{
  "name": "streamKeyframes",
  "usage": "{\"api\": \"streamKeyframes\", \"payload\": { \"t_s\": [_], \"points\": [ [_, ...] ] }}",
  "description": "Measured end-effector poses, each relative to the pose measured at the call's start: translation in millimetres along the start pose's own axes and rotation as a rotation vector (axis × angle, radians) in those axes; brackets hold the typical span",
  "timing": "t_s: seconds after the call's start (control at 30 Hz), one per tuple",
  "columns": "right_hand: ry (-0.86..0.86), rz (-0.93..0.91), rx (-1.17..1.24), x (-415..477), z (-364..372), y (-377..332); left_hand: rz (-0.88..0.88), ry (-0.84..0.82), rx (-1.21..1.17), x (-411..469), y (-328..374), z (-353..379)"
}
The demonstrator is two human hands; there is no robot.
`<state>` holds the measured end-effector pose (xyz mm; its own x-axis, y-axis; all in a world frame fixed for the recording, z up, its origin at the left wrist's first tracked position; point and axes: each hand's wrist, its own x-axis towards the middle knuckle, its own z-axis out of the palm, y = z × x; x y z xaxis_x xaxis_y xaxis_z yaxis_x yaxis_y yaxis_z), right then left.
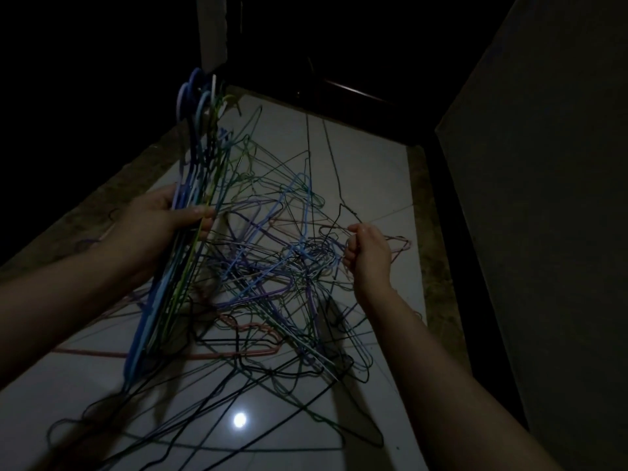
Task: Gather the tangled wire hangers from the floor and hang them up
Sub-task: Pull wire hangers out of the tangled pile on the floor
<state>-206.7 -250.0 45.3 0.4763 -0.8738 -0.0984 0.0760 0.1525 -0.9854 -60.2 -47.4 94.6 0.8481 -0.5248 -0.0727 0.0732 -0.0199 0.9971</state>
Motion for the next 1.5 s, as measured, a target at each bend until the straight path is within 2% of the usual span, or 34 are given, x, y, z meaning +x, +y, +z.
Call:
{"api": "streamKeyframes", "payload": {
  "t_s": [0.13,0.23,0.43,0.6,0.8,0.87,0.97,1.03,1.1,1.23,1.5],
  "points": [
    [0.111,0.107,0.131,1.3,-7.0,4.9,0.005,-0.012,-0.002,-1.0,-1.7,0.4],
    [0.125,0.118,0.200,4.4,-13.6,4.8,0.011,-0.007,0.009,-0.5,-4.2,-0.6],
    [-0.012,0.142,0.224,-0.5,-25.7,18.2,-0.009,-0.020,0.002,-0.8,-8.4,-1.7],
    [-0.038,0.168,0.289,-0.3,-27.0,19.1,0.012,-0.032,0.027,-3.7,-7.6,2.3],
    [0.001,0.096,0.198,-5.7,-27.0,29.2,-0.012,-0.031,0.029,-3.8,-8.4,-1.0],
    [-0.005,0.091,0.093,-13.6,-22.7,30.0,-0.015,-0.024,0.041,-3.7,-8.9,-1.0],
    [0.166,-0.074,-0.025,-13.4,-17.2,14.3,-0.024,-0.022,0.028,-4.6,-7.9,-0.2],
    [0.213,-0.121,-0.048,-5.3,-14.6,0.5,-0.033,-0.017,0.016,-4.6,-7.9,0.7],
    [0.197,-0.091,-0.110,-4.1,-10.7,-1.5,-0.041,-0.019,0.010,-4.0,-7.2,1.5],
    [0.161,-0.173,-0.235,-20.4,-3.6,7.0,-0.040,-0.025,0.005,-3.0,-6.7,0.4],
    [0.017,-0.243,-0.194,-33.6,5.8,-16.4,-0.012,-0.014,0.057,-0.3,-10.6,-0.7]
  ]
}}
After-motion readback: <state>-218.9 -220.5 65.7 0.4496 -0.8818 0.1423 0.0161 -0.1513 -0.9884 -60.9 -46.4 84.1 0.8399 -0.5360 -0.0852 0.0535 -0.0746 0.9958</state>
